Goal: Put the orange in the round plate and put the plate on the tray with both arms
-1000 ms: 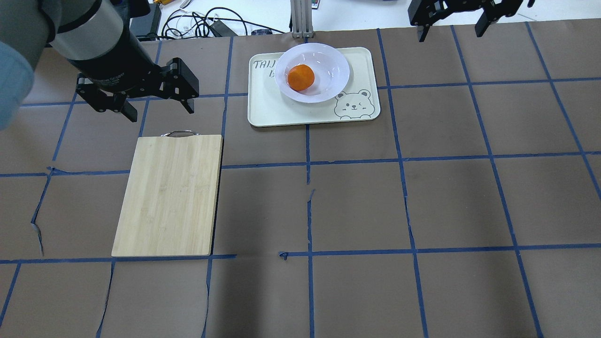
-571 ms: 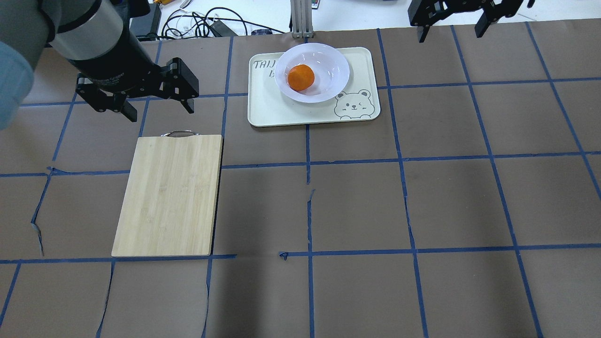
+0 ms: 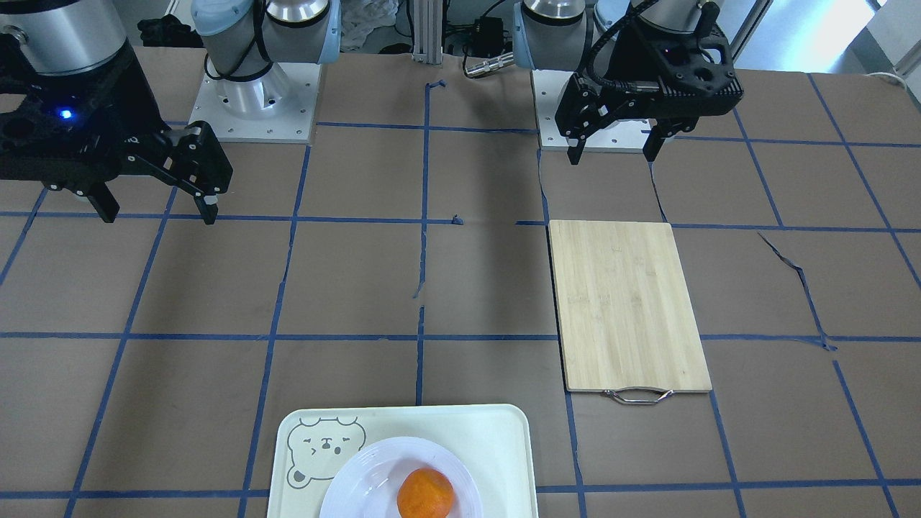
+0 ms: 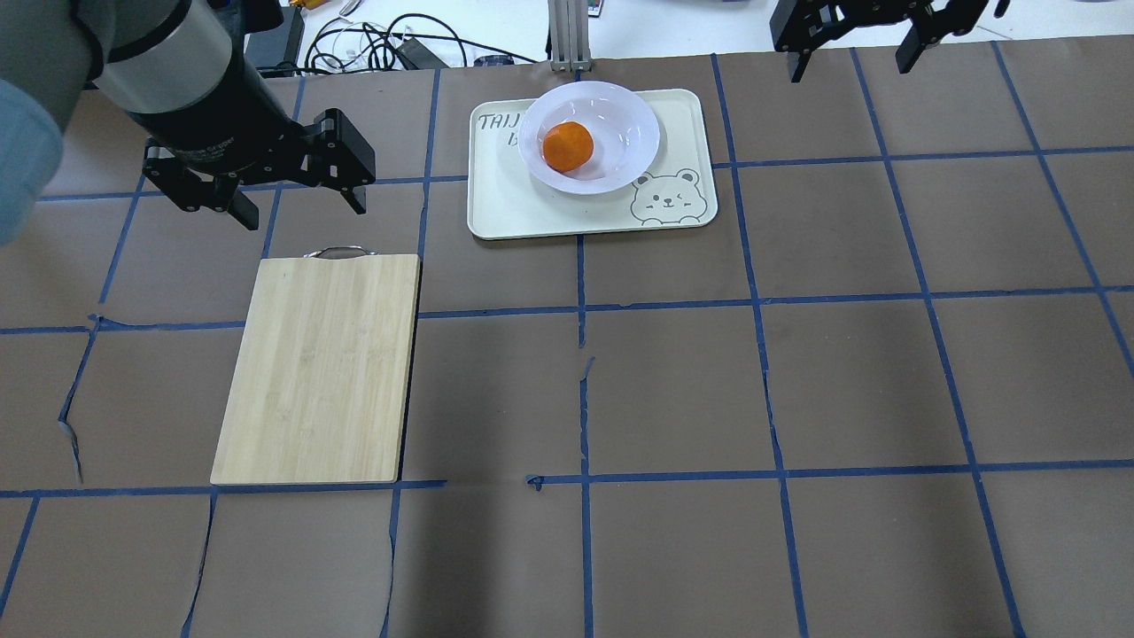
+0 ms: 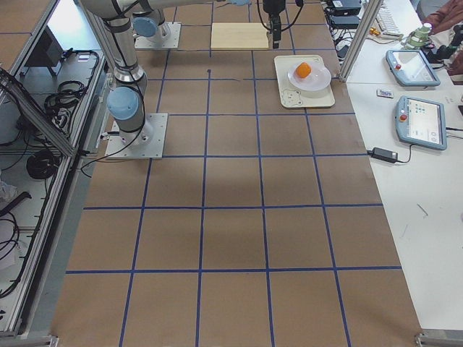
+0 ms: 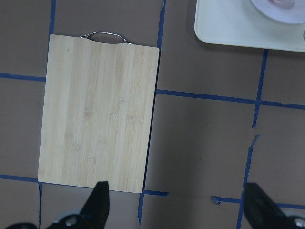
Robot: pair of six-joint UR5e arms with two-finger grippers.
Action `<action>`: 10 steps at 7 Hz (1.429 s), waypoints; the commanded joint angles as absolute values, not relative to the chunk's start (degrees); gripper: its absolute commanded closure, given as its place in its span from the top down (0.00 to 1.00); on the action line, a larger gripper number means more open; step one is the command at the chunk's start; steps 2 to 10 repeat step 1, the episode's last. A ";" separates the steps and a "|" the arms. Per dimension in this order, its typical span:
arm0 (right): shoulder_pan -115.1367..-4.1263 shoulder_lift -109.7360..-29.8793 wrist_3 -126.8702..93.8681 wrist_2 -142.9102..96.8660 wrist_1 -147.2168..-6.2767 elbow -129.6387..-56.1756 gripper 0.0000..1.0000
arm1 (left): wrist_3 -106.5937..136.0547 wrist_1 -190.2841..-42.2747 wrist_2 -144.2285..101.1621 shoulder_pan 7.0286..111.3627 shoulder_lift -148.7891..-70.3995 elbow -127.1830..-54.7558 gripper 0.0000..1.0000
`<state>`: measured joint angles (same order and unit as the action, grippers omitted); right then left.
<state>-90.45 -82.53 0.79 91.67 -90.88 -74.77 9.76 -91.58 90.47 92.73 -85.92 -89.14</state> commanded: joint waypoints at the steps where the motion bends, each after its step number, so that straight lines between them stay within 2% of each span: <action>1: -90.44 -82.53 0.79 91.67 -90.88 -74.79 1.00 | 9.76 -91.58 90.44 92.64 -85.96 -89.21 1.00; 10: -90.44 -82.53 0.79 91.67 -90.88 -74.79 1.00 | 9.76 -91.58 90.44 92.64 -85.96 -89.21 1.00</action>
